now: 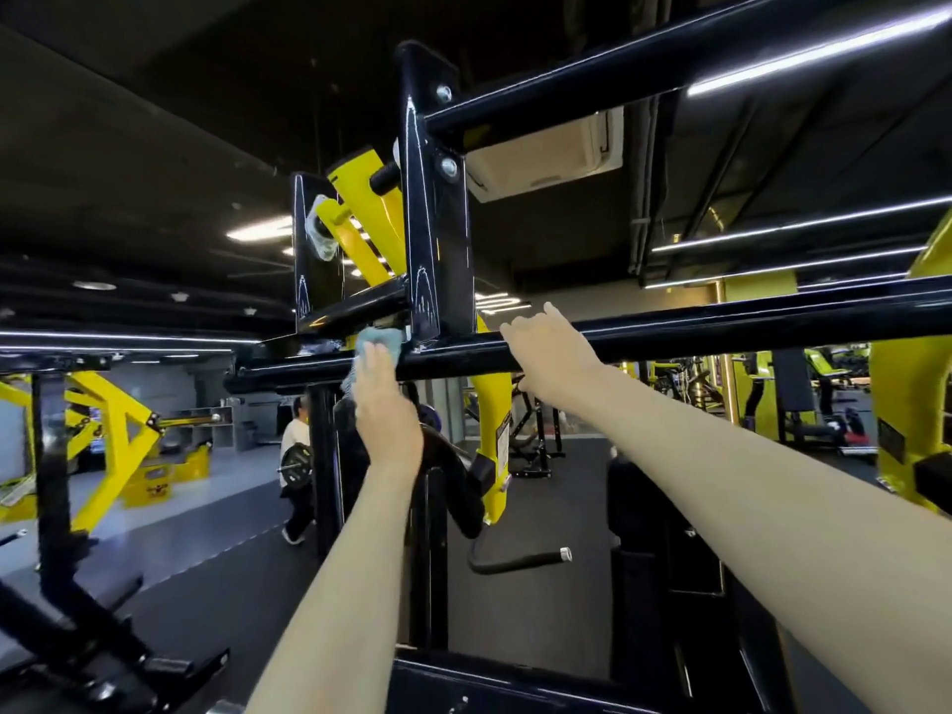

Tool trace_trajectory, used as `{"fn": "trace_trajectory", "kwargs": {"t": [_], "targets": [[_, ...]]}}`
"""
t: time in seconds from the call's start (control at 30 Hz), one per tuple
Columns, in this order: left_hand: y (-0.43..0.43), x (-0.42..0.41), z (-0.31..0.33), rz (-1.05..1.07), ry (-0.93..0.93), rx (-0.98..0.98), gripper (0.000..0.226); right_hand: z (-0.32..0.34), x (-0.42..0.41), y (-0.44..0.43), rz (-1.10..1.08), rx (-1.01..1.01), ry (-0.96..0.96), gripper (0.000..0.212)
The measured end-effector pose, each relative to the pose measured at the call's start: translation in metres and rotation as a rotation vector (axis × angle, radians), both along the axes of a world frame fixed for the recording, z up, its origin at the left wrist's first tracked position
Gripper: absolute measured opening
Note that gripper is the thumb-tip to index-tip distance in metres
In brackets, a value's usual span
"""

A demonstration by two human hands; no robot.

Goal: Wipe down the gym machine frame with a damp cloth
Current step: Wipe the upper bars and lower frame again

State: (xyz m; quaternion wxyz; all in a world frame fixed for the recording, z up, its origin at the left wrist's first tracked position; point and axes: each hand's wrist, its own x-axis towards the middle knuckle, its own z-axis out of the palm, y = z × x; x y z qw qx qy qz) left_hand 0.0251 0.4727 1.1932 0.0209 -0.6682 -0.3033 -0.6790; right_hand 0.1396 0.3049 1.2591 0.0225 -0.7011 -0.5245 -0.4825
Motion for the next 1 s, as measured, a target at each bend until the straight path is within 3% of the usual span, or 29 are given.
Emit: {"fn": "trace_trajectory", "kwargs": {"t": [0.13,0.3,0.4,0.53,0.73,0.9,1.0], "targets": [[0.013,-0.023,0.023,0.033,0.142,-0.019,0.049,0.012,-0.002,0.001,0.008,0.01,0.012,0.025],[-0.029,0.008,0.0,0.043,0.235,0.041,0.06,-0.001,-0.017,0.012,-0.1,0.119,-0.055,0.037],[-0.011,-0.007,-0.002,0.061,0.283,0.112,0.062,-0.007,-0.018,0.022,-0.101,0.185,-0.022,0.016],[-0.021,0.008,0.021,0.077,0.151,-0.041,0.053,-0.004,-0.013,0.025,-0.035,0.236,-0.015,0.012],[-0.033,0.026,-0.003,0.071,0.225,0.129,0.061,-0.009,-0.009,0.026,-0.005,0.267,-0.031,0.015],[-0.039,0.021,0.02,0.078,0.065,-0.088,0.043,-0.008,-0.008,0.024,-0.004,0.247,-0.047,0.012],[-0.052,0.032,0.003,0.05,0.207,0.075,0.057,-0.008,-0.009,0.026,-0.026,0.25,-0.059,0.011]]}}
